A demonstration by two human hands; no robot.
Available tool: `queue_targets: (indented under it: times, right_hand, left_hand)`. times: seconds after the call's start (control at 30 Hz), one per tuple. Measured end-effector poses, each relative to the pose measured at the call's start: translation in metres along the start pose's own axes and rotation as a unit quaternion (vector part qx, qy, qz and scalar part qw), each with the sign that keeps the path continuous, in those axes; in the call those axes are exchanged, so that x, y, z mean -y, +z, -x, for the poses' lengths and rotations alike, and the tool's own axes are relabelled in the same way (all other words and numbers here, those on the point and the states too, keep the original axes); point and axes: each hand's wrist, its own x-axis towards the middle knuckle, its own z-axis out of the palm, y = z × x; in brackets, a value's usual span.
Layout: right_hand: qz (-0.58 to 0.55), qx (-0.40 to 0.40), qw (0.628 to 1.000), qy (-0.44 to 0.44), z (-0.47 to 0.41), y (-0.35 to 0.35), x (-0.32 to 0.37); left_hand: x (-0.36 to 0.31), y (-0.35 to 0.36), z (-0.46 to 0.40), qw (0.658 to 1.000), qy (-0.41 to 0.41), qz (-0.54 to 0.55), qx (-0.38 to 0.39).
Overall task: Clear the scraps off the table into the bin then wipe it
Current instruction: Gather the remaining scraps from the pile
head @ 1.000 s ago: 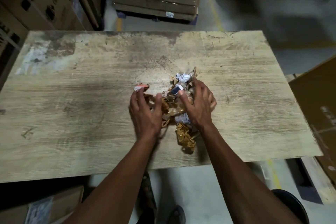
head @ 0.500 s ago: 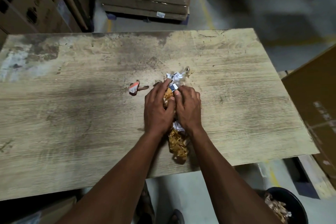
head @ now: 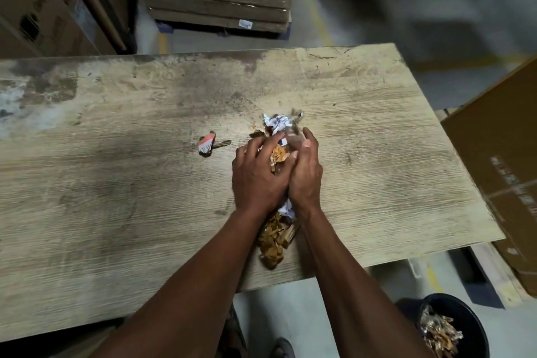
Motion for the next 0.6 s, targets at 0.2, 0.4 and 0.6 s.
queue_targets:
  times: [0.2,0.4,0.6]
  right_hand:
    - [-0.03,-0.038,0.999,0.003,0.0,0.012,-0.006]
    - [0.089,-0.076,0.988,-0.096,-0.003,0.02,-0.011]
    - [0.099,-0.089,0.987,-0.085,0.0,0.023,-0.006]
  left_hand:
    - [0.002,0.0,-0.004,0.999,-0.001,0.049,-0.014]
    - [0.011,-0.002,-0.008,0.997,0.007,0.078,-0.002]
    - [0.011,-0.01,-0.016,0.989,-0.008,0.151,0.004]
